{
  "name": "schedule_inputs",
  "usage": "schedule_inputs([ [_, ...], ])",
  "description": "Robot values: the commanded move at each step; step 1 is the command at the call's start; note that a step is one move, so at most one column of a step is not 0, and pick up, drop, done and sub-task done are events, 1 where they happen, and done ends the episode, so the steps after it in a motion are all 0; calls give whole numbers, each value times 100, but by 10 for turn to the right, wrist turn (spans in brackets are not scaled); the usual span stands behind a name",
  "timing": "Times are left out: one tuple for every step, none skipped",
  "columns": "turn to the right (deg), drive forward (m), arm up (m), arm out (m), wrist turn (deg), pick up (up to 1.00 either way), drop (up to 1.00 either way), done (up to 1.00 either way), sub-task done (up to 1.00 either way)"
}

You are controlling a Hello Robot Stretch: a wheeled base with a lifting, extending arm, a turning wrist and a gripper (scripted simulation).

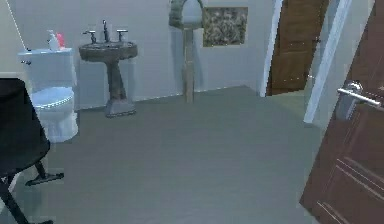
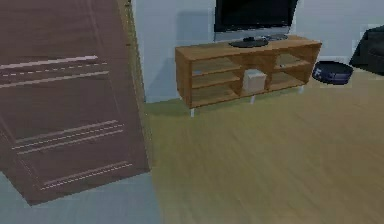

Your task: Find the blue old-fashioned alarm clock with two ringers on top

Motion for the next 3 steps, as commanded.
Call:
schedule_inputs([
  [0, 100, 0, 0, 0, 0, 0, 0, 0],
  [150, 0, 0, 0, 0, 0, 0, 0, 0],
  [0, 10, 0, 0, 0, 0, 0, 0, 0],
])
